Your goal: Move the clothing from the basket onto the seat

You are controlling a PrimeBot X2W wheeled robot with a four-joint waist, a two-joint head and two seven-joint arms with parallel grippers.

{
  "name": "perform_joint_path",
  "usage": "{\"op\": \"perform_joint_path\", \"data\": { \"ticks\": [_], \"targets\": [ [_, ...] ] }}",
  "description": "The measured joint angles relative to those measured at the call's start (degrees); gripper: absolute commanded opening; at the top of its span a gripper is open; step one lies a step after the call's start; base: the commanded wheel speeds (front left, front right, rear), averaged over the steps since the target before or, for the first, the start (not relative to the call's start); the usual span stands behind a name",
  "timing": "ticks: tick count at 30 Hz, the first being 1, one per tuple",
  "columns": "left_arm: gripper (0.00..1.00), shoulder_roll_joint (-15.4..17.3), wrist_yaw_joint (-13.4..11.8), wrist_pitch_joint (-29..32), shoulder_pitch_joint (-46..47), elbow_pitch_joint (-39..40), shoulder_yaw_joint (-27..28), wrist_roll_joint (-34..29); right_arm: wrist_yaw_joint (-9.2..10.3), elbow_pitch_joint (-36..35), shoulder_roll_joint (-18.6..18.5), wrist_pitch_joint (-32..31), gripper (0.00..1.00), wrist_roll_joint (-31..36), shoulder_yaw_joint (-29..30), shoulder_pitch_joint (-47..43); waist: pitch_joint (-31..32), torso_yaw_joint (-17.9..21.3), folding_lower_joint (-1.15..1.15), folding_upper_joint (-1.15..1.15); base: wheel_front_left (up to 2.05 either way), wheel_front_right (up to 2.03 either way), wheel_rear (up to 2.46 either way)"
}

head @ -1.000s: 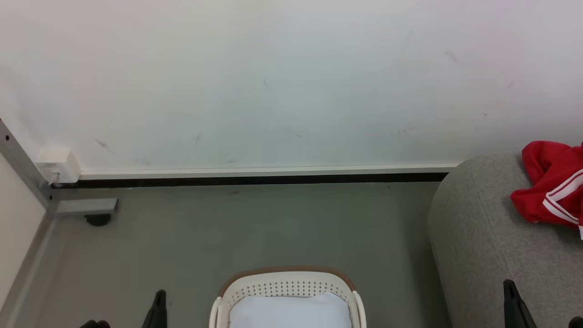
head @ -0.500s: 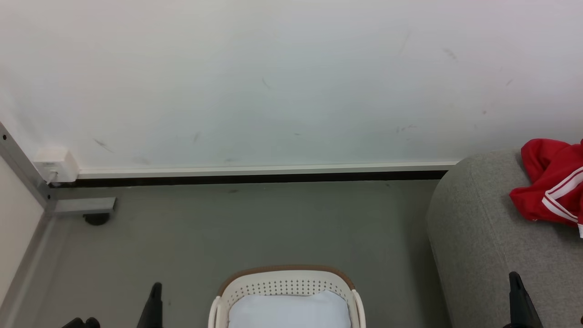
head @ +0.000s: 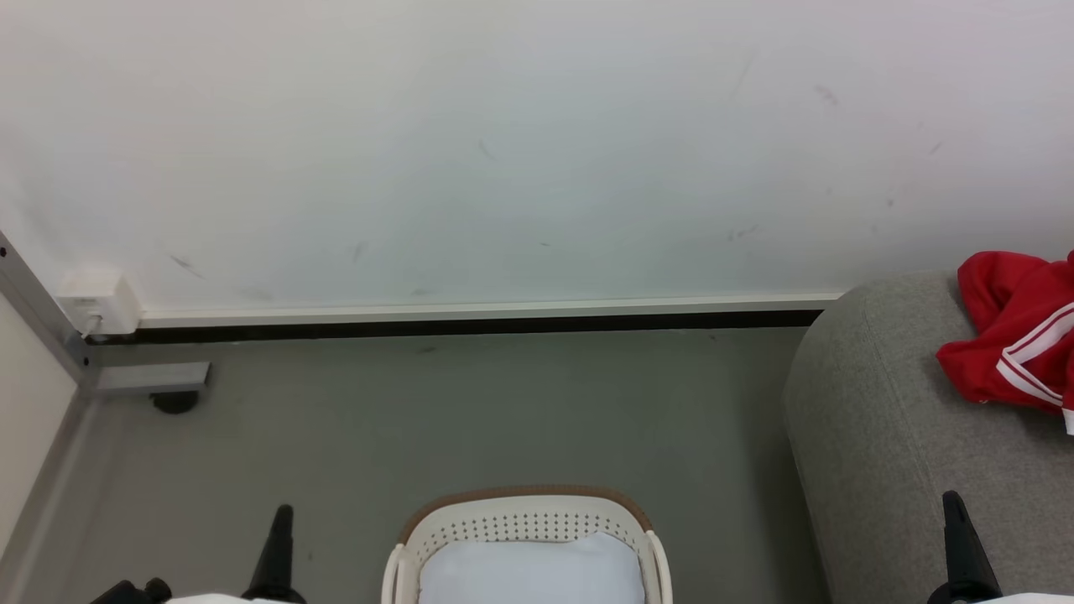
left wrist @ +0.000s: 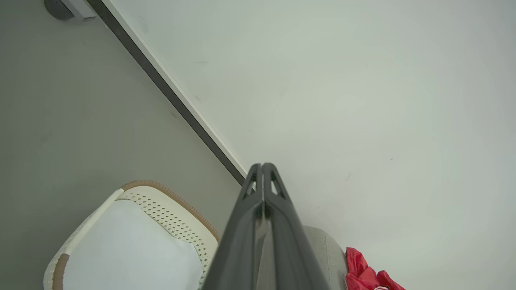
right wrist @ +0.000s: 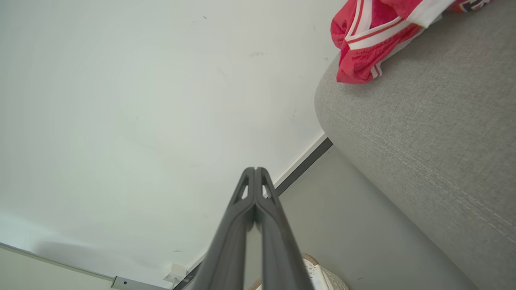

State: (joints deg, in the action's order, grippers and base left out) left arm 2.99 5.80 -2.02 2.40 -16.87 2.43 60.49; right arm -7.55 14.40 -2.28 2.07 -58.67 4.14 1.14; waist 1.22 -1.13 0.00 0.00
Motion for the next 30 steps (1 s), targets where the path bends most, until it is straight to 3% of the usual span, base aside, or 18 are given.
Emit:
{"op": "perform_joint_path", "data": {
  "ticks": [30],
  "targets": [
    [0.00, -0.1, 0.8, 4.3, 1.8, 1.4, 2.1, 16.1, 0.00, -0.1, -0.2, -4.4, 0.00, -17.0, 1.2, 2.3, -0.6, 0.5, 0.00, 0.00, 0.00, 0.00, 0.00]
  ]
}}
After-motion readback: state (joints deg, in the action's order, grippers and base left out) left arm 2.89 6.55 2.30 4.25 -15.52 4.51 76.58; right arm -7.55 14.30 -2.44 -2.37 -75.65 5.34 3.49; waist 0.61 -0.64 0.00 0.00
